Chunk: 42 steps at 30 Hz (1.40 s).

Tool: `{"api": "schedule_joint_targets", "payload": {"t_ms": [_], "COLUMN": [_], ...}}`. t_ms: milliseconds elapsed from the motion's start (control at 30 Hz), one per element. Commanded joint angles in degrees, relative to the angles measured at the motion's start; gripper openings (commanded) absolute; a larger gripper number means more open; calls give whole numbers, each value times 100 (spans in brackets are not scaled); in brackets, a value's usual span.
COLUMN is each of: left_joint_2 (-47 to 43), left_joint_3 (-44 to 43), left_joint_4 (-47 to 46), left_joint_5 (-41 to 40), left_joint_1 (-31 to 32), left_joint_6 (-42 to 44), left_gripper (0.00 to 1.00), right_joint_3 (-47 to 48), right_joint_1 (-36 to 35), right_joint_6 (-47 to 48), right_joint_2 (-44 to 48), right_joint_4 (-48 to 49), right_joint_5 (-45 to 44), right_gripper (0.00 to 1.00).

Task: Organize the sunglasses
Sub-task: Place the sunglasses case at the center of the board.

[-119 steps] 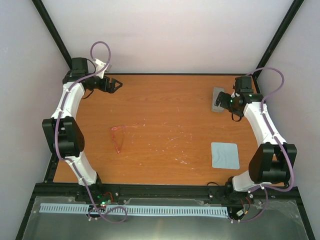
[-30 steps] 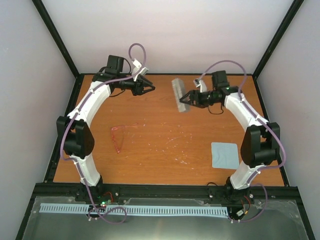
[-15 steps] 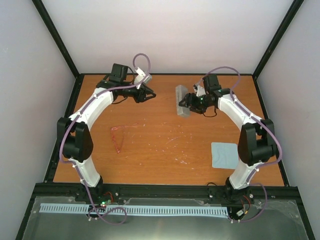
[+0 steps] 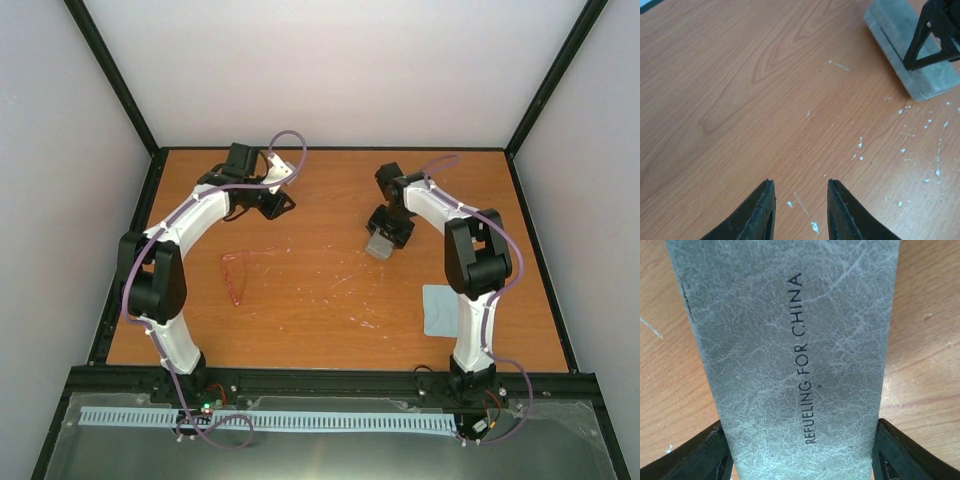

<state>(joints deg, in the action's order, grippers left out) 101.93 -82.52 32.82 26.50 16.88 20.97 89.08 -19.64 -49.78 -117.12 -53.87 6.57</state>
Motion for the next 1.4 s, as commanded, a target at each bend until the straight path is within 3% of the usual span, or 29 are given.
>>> {"api": "schedule_joint_targets", "payload": {"t_ms": [0,100,167,300,400,433,533,667,800,1067,1167,1367], "left_joint_2": [-234,-260,-247,-197,-35,48,318,694,1219,2248,2731,3336], "left_joint_3": [84,120,107,-36,-243,-327,-655,-1067,-1740,-2927,-3610,-4448], "left_joint_4": [-134,-158,-184,-186,-92,-46,148,391,833,1412,1834,2260], "left_joint_5": [-384,-354,-327,-136,-79,-134,-302,-477,-792,-1643,-1807,-2373], "left_joint_1": [35,34,34,50,202,308,675,1045,1370,2149,2388,2789], "left_joint_6": [132,71,13,-150,-235,-235,-232,-292,-328,-427,-660,-822], "left_gripper": [33,41,52,67,72,73,74,75,75,82,83,88], "right_joint_3": [147,124,159,141,178,219,314,454,355,-1916,-2080,-2381], "right_joint_1": [-208,-332,-403,-461,-462,-458,-447,-419,-155,1958,2381,2433], "right_joint_6": [-881,-982,-977,-948,-878,-844,-675,-428,-385,-103,352,629], "right_joint_2": [-298,-373,-430,-375,-264,-213,-69,11,585,2989,2964,2885], "right_joint_4": [-437,-352,-356,-307,-313,-325,-324,-245,-423,432,384,590], "right_joint_5": [-409,-165,-99,65,94,101,136,313,-176,-632,-359,120], "right_gripper": [3,4,15,57,69,87,99,100,100,96,96,96]}}
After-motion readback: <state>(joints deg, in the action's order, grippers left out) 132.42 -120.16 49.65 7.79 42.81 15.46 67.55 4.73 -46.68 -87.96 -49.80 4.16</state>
